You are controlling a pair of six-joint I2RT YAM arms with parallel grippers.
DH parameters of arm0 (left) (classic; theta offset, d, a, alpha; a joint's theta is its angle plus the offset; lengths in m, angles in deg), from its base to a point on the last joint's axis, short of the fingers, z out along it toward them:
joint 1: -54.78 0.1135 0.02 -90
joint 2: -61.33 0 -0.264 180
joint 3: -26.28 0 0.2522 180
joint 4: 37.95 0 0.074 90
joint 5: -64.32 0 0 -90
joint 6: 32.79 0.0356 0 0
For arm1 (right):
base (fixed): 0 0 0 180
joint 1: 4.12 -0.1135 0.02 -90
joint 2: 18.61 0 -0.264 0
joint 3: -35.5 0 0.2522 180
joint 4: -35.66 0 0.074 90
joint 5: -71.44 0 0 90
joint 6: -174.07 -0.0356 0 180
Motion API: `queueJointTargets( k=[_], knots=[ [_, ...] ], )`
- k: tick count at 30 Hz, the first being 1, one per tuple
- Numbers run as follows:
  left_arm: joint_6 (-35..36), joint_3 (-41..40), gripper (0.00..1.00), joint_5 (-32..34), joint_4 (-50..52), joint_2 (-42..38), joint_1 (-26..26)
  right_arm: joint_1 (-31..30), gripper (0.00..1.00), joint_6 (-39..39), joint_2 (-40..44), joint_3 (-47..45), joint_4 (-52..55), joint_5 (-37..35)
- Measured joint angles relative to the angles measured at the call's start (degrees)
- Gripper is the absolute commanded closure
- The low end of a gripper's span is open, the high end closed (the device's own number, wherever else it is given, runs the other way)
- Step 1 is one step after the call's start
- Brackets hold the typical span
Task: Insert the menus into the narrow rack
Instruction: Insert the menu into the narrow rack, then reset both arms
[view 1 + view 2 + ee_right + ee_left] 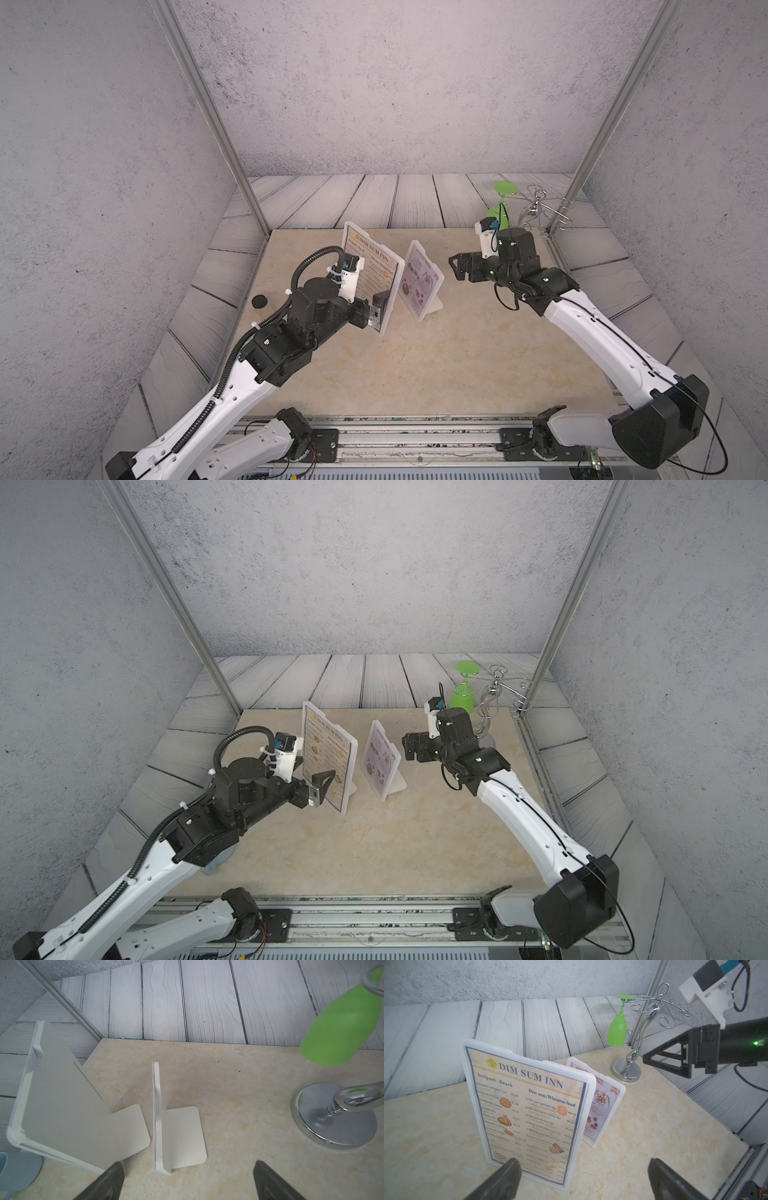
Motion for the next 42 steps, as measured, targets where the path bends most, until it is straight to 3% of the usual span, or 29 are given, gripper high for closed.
queueJointTargets(
  k=[9,18,26,34,42],
  knots=[
    [2.89,6.01,0.00,8.70,1.14,3.15,1.03,7.87,0.01,-2.01,5.14,-1.25,0.31,2.82],
    [2.62,10.05,0.00,13.62,2.84,5.27,12.48,9.64,0.01,-2.29,9.07,-2.49,1.55,-1.42],
    [0.79,1.70,0.00,17.38,-0.70,5.27,22.16,12.41,0.01,-1.27,9.03,-5.01,-0.13,-8.41],
    [-3.41,-7.41,0.00,17.35,-6.51,9.40,34.47,20.41,0.01,-0.92,7.04,-16.57,-8.37,-9.70],
    [-5.01,-17.59,0.00,15.67,-16.48,11.93,43.41,21.77,0.01,0.31,6.49,-27.87,-21.07,-14.01]
  ],
)
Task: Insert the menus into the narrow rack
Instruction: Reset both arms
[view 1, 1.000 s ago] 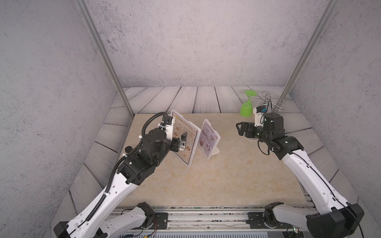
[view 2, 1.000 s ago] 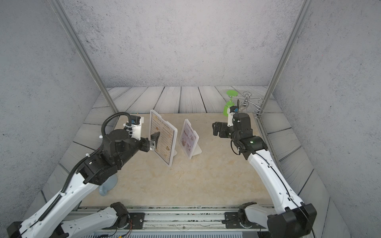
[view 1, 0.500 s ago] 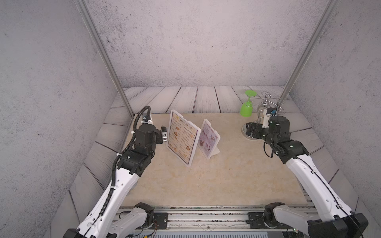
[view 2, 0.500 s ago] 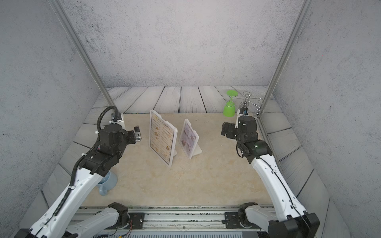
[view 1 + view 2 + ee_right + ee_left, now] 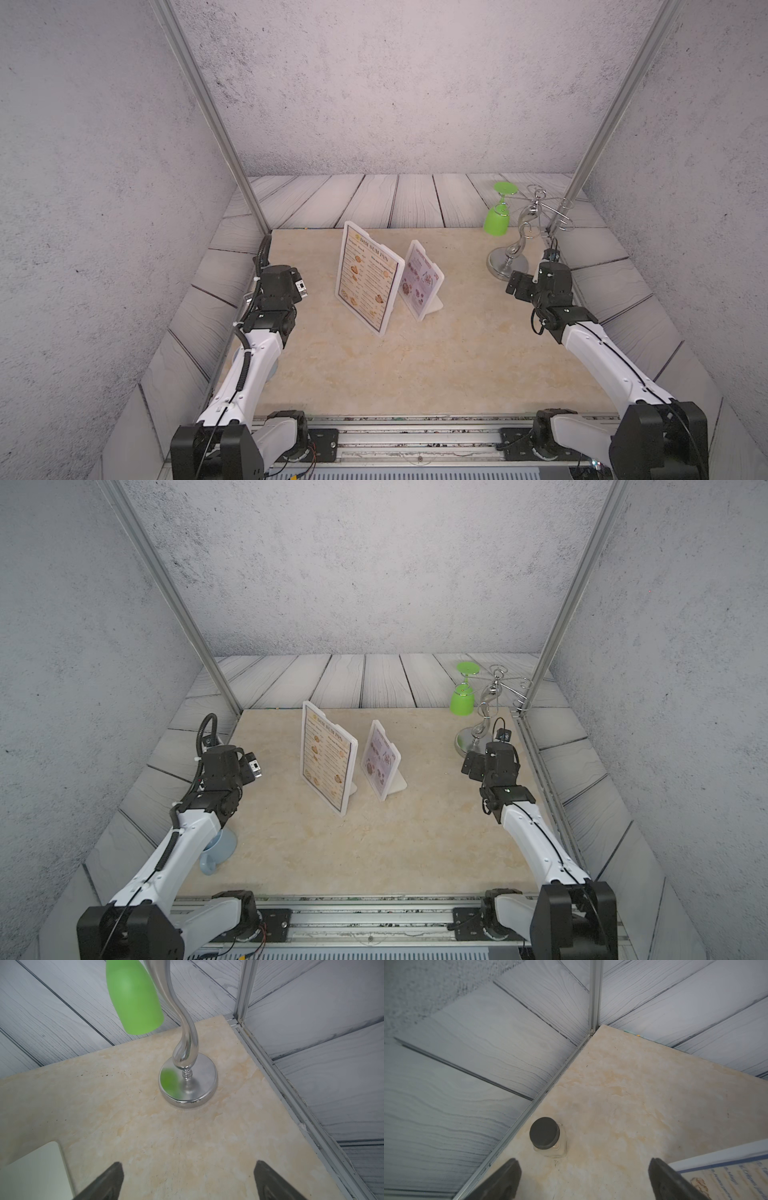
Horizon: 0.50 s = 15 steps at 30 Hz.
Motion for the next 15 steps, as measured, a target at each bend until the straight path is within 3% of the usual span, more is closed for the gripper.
queueJointTargets(
  k=[8,15],
  knots=[
    [2.47,-10.93,0.00,-2.78,-16.26,4.85,1.68,0.87,0.01,2.32,-5.14,-5.25,-11.39,-0.39],
    [6.86,-12.35,0.00,-8.59,-26.64,11.45,2.21,1.38,0.01,5.57,-9.35,-8.98,-18.84,-0.59]
  ],
)
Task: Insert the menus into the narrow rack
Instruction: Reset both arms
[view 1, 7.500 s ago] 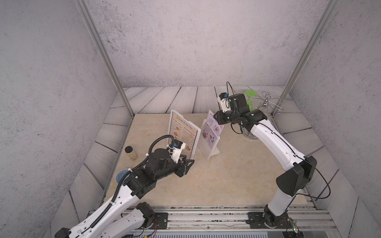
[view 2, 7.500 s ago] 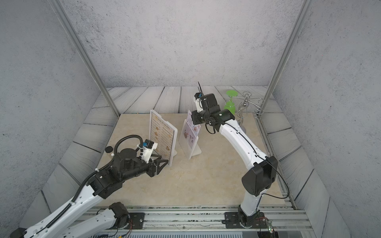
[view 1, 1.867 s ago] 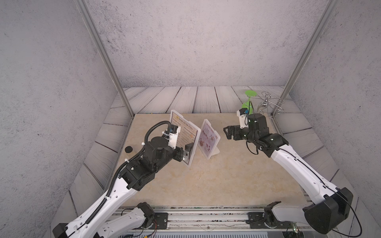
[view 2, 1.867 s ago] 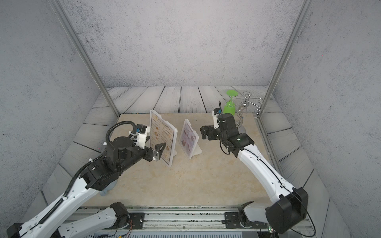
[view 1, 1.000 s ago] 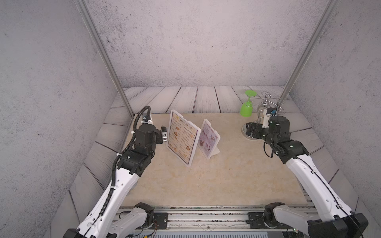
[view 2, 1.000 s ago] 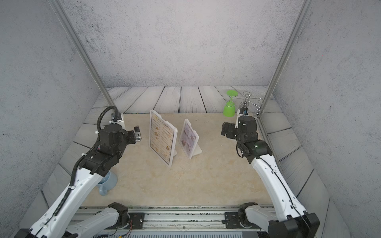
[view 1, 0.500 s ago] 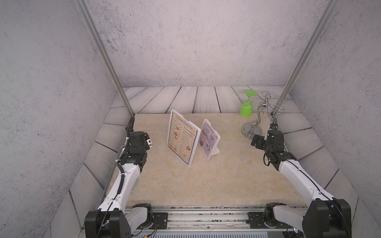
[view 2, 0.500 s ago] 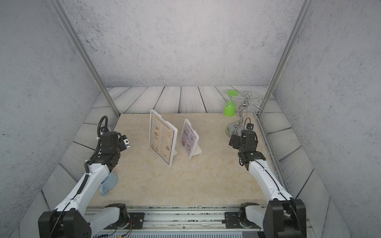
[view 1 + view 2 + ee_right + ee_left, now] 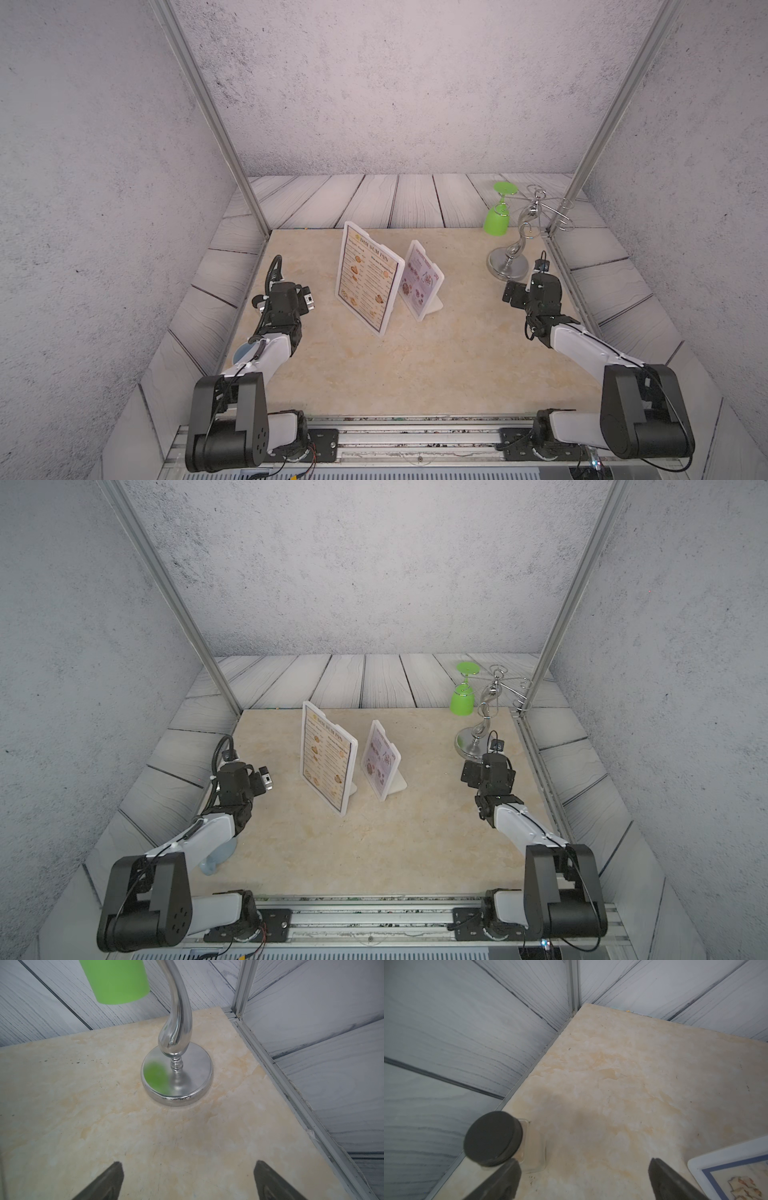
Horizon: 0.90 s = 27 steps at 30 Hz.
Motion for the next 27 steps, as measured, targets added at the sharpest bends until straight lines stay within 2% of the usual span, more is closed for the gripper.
queueJointTargets(
  k=[10,16,22,27],
  knots=[
    [4.74,-0.61,0.00,-7.69,-9.49,6.47,0.04,1.62,0.01,2.82,-6.54,-3.89,-11.19,0.87],
    [8.15,-0.79,0.00,-15.26,-14.12,11.19,0.04,2.56,0.01,5.40,-9.49,-8.59,-21.99,6.64],
    [10.58,-3.76,0.00,-21.53,-20.26,11.89,0.04,2.62,0.01,7.32,-10.10,-9.66,-24.76,10.84],
    [11.41,-4.76,0.00,-23.87,-21.53,12.41,0.04,2.64,0.01,8.28,-10.12,-9.60,-25.73,13.25]
  ],
)
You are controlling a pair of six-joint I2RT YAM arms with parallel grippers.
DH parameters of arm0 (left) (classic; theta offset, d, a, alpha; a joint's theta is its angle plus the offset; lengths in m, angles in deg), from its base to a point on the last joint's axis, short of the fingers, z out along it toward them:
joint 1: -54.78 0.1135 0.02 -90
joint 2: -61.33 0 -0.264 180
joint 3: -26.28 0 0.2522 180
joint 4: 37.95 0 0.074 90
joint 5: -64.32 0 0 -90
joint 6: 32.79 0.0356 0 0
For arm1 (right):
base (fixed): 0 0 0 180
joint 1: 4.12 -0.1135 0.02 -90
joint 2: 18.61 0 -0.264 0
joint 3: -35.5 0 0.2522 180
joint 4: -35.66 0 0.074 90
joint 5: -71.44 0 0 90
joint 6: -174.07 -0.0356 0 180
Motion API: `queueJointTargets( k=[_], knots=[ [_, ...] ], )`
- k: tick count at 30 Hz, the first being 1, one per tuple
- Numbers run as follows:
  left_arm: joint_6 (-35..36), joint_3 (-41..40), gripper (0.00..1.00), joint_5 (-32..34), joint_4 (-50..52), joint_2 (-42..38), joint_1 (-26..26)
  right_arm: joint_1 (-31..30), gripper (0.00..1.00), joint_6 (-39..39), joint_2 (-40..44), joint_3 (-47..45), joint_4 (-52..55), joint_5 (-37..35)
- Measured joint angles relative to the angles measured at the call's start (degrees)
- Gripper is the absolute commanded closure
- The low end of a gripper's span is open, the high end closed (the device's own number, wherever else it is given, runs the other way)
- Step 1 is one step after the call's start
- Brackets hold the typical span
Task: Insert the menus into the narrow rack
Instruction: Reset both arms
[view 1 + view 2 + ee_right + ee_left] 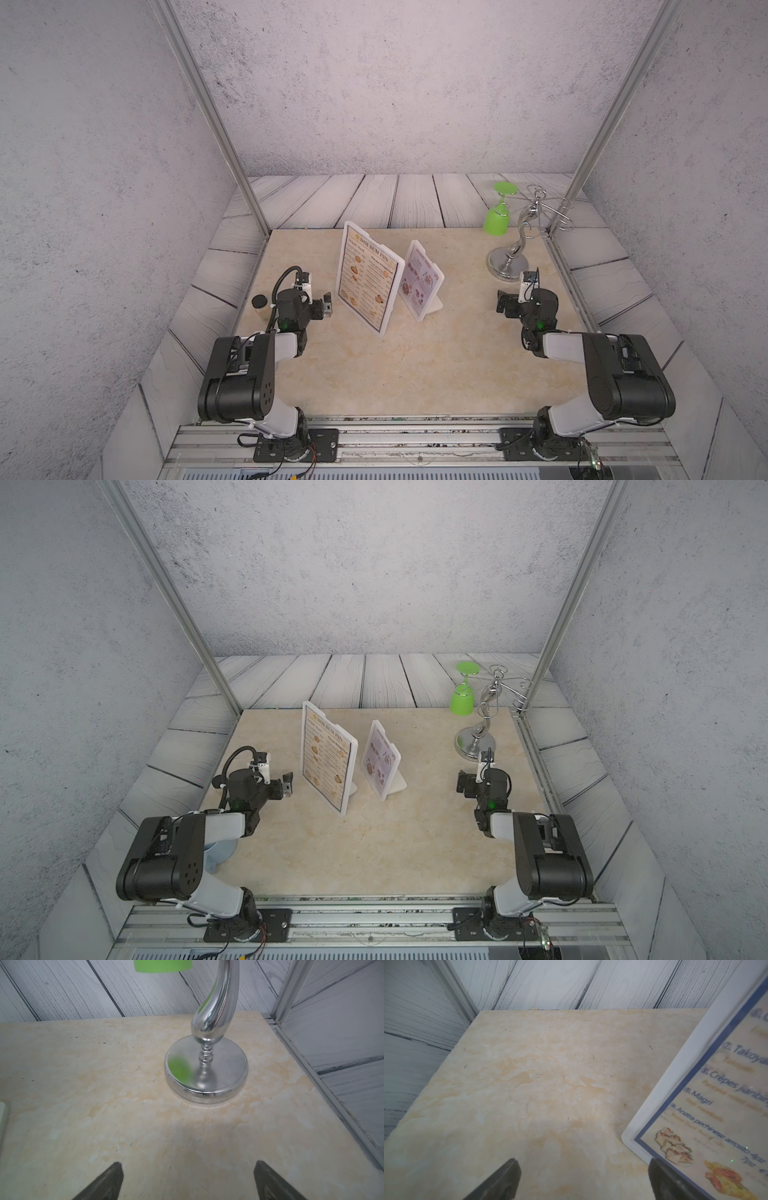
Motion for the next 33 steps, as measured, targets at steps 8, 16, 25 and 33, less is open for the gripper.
queueJointTargets(
  k=[8,16,25,33],
  knots=[
    [-0.04,0.00,0.00,0.98,-0.90,0.00,0.02,0.00,0.01,0.68,0.00,0.00,0.02,1.29],
    [-0.11,0.00,0.00,2.21,-0.90,0.00,0.00,0.00,0.01,0.68,0.00,0.00,0.02,1.25],
    [-0.11,0.00,0.00,2.25,-0.90,0.00,0.00,0.00,0.01,0.68,0.00,0.00,0.04,1.25],
    [-0.17,0.00,0.00,2.25,-0.90,0.00,0.00,0.00,0.01,0.68,0.00,0.20,0.07,1.20]
  ],
)
